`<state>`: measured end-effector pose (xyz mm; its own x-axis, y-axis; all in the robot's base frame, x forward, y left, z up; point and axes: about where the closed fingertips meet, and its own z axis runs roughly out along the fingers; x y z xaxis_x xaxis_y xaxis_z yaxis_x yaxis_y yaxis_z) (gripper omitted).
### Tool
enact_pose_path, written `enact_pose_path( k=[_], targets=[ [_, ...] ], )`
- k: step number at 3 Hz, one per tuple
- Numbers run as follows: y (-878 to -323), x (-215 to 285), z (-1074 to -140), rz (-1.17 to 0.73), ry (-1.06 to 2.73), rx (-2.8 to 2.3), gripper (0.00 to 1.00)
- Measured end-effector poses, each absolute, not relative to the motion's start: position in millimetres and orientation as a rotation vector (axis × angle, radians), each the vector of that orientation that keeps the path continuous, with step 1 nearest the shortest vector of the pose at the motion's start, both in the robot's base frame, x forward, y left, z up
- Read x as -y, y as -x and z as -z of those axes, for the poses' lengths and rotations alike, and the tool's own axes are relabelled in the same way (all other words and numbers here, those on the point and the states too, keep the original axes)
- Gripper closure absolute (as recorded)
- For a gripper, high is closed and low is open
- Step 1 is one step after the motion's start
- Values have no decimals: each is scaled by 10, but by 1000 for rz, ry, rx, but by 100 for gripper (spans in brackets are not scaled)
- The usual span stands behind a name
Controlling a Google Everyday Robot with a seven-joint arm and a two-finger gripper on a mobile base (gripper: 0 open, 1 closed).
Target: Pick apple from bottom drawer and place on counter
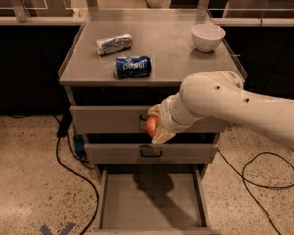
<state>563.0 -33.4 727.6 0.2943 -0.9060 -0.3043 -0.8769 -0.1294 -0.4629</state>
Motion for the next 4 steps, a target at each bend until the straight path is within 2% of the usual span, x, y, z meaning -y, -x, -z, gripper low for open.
enact_pose_path(
  k=[2, 3, 4],
  targets=[
    [-5788, 357, -8141, 144, 2025, -1575, 100],
    [-5957, 362, -9021, 211, 2037, -1567, 100],
    [-5957, 362, -9021, 211, 2037, -1567, 100]
  ],
)
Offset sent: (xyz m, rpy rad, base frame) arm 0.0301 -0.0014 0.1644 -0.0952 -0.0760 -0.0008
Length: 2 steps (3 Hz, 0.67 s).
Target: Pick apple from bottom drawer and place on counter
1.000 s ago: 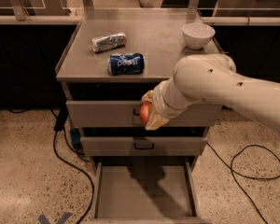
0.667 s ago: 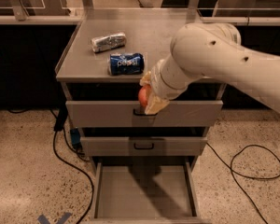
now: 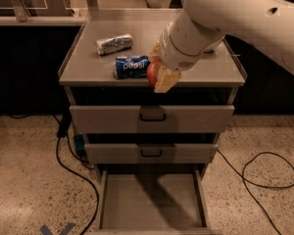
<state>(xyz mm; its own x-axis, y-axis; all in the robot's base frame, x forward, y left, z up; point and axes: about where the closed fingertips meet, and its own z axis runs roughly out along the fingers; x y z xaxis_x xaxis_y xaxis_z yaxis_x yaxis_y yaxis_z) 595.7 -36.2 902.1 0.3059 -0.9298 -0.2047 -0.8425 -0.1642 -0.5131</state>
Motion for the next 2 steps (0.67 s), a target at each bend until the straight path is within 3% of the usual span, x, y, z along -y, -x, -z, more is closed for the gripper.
enact_pose_path(
  k=[2],
  targets=[
    [-6388, 555, -8842, 216, 2083, -1581, 100]
  ],
)
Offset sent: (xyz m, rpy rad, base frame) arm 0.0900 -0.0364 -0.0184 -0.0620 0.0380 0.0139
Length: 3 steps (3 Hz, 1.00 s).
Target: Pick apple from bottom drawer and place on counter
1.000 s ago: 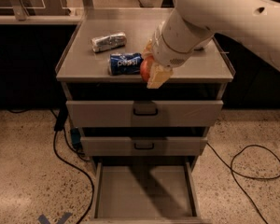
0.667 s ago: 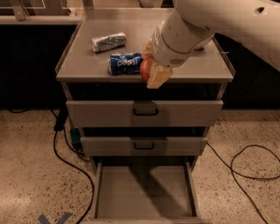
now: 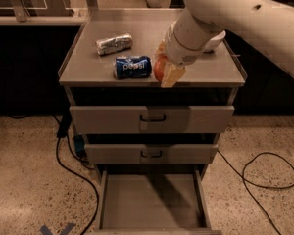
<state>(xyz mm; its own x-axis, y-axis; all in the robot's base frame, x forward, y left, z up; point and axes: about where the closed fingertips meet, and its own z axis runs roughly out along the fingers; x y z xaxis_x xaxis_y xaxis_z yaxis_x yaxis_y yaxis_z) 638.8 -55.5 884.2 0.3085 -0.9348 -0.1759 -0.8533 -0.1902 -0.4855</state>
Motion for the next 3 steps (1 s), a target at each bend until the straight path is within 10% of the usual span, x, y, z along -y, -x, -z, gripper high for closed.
enact_pose_path(
  k=[3],
  targets=[
    [-7490, 1006, -9019, 287, 2123, -1600, 100]
  ],
)
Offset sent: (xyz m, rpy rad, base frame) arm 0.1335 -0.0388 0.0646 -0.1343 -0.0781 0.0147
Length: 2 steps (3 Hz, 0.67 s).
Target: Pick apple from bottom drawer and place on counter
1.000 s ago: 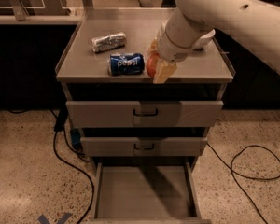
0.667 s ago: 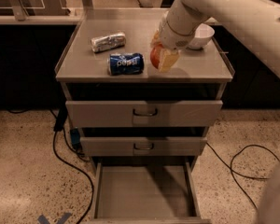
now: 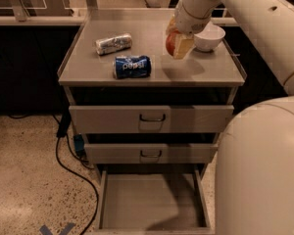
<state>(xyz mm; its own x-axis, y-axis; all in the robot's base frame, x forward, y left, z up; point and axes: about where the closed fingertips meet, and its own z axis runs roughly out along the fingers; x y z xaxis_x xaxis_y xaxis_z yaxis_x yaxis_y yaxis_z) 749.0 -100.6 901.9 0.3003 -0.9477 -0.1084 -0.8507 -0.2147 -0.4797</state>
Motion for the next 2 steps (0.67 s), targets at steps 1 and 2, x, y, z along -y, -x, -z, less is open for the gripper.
enact_pose_path(
  k=[1, 2],
  targets=[
    [-7628, 1217, -8863, 210, 2066, -1652, 100],
    [-7676, 1335, -8739, 138, 2024, -1669, 100]
  ],
)
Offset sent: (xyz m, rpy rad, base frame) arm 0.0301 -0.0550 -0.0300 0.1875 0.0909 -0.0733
